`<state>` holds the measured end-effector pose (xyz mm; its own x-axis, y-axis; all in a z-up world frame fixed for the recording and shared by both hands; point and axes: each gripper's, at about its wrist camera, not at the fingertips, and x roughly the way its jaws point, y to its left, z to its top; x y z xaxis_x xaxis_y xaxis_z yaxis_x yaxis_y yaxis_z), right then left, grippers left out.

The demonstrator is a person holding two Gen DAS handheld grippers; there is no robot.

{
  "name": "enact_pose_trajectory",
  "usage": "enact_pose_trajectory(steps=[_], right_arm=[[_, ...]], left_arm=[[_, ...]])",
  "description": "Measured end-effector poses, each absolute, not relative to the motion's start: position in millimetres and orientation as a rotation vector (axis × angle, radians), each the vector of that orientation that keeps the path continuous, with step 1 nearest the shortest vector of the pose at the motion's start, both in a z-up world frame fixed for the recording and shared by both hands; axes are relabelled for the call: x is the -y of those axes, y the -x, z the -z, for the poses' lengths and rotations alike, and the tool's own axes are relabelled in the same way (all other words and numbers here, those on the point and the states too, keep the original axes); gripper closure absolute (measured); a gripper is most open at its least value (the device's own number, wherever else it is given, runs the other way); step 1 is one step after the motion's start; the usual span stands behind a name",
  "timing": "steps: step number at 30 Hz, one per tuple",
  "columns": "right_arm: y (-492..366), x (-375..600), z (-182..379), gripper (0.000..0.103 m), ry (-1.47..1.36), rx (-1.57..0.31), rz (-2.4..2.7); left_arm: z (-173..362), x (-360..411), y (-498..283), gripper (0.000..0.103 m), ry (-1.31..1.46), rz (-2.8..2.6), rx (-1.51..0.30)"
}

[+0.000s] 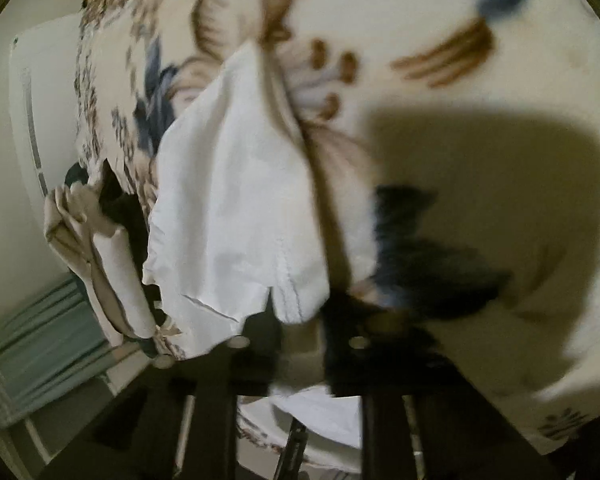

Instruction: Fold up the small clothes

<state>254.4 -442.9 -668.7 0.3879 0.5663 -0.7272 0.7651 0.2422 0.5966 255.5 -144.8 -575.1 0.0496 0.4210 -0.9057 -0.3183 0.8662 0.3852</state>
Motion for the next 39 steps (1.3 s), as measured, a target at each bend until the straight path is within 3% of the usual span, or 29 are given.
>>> enact_pose_trajectory(steps=[7, 13, 16, 21, 23, 25, 27, 35, 39], right_arm=[[-312, 398, 581, 0.097, -1.028, -1.171, 0.199], [-367, 275, 518, 0.097, -0.435, -1.184, -0.016], [-374, 185, 520, 0.097, -0.129, -1.196, -0.124], [-370, 78, 577, 0.096, 0.201, -1.301, -0.199], [-364, 64, 596, 0.082, 0.197, -1.388, -0.234], [-355, 63, 598, 0.061, 0.113, -1.425, -0.3], [-344, 69, 587, 0.049, -0.015, -1.423, -0.385], [-340, 148, 564, 0.046, -0.457, -1.35, -0.167], [-358, 130, 623, 0.046, -0.306, -1.496, -0.154]], left_arm=[[566, 124, -254, 0.0, -0.071, -0.535, -1.387], [554, 82, -238, 0.0, -0.047, -0.564, -1.356], [550, 46, -225, 0.0, -0.037, -0.599, -1.348], [545, -14, -206, 0.0, -0.017, -0.673, -1.344], [542, -37, -200, 0.0, 0.009, -0.699, -1.344], [536, -62, -195, 0.0, 0.044, -0.723, -1.329], [533, -85, -194, 0.0, 0.08, -0.743, -1.324], [542, -148, -205, 0.0, 0.324, -0.723, -1.316], [553, -167, -214, 0.0, 0.583, -0.625, -1.304]])
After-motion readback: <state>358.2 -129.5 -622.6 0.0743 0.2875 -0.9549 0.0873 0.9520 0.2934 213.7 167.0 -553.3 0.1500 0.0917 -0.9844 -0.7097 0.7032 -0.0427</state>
